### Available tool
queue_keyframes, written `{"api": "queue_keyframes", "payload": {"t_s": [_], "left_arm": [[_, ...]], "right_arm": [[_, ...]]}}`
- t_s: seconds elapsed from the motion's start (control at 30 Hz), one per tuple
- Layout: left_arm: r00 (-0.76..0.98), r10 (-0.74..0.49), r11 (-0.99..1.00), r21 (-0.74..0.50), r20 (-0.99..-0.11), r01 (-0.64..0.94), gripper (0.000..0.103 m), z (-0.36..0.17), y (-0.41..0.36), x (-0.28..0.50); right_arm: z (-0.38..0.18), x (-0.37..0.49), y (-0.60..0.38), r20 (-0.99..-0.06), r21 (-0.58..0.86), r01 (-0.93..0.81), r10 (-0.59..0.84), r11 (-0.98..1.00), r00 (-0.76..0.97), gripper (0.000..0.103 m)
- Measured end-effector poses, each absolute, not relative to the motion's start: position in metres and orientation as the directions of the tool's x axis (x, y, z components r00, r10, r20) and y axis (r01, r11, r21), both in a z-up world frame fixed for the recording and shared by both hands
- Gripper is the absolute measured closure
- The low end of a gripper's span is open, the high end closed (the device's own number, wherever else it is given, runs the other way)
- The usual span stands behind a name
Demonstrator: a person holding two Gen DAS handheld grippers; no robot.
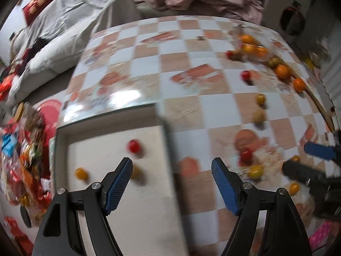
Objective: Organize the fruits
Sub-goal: 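Grasp a brown fruit with the left tool while the right tool grasps a yellow tomato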
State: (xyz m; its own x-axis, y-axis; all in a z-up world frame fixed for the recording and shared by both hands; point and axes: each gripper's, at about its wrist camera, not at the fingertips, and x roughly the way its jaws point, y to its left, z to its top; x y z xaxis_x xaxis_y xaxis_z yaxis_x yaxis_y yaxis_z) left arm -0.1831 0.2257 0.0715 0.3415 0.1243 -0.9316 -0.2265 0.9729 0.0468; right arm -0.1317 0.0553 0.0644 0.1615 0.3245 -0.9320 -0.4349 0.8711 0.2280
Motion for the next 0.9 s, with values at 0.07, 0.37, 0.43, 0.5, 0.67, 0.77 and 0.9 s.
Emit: {"api": "queue_keyframes", "payload": {"t_s": [0.07, 0.37, 0.43, 0.5, 0.67, 0.77, 0.9], "left_arm": [[0.345, 0.104, 0.98, 0.037, -0.933, -0.195, 0.025, 0.071, 0.212, -0.174], [0.337, 0.052, 0.995, 0.022, -0.94, -0.092, 0.025, 0.055, 0.162, -0.129], [0.328, 0.042, 0.997, 0.016, -0.944, -0.081, 0.025, 0.049, 0.154, -0.121], [0.32, 0.035, 0.997, 0.013, -0.947, -0.072, 0.025, 0.042, 0.149, -0.112], [0.303, 0.034, 0.998, 0.017, -0.952, -0.059, 0.025, 0.028, 0.137, -0.096], [0.303, 0.037, 0.998, 0.021, -0.952, -0.058, 0.025, 0.022, 0.132, -0.089], [0.293, 0.036, 0.998, 0.021, -0.955, -0.053, 0.025, 0.016, 0.127, -0.081]], "right_arm": [[0.062, -0.134, 0.039, -0.937, 0.213, -0.412, 0.304, 0.886, 0.169, 0.022], [0.039, -0.147, -0.016, -0.957, 0.186, -0.314, 0.244, 0.931, 0.158, 0.022], [0.033, -0.152, -0.021, -0.96, 0.182, -0.307, 0.236, 0.934, 0.15, 0.022], [0.028, -0.157, -0.022, -0.962, 0.181, -0.307, 0.233, 0.934, 0.142, 0.022], [0.018, -0.164, -0.014, -0.966, 0.164, -0.337, 0.22, 0.927, 0.134, 0.022], [0.013, -0.169, -0.008, -0.968, 0.149, -0.365, 0.21, 0.919, 0.136, 0.031], [0.006, -0.172, -0.001, -0.973, 0.132, -0.389, 0.194, 0.912, 0.125, 0.036]]}}
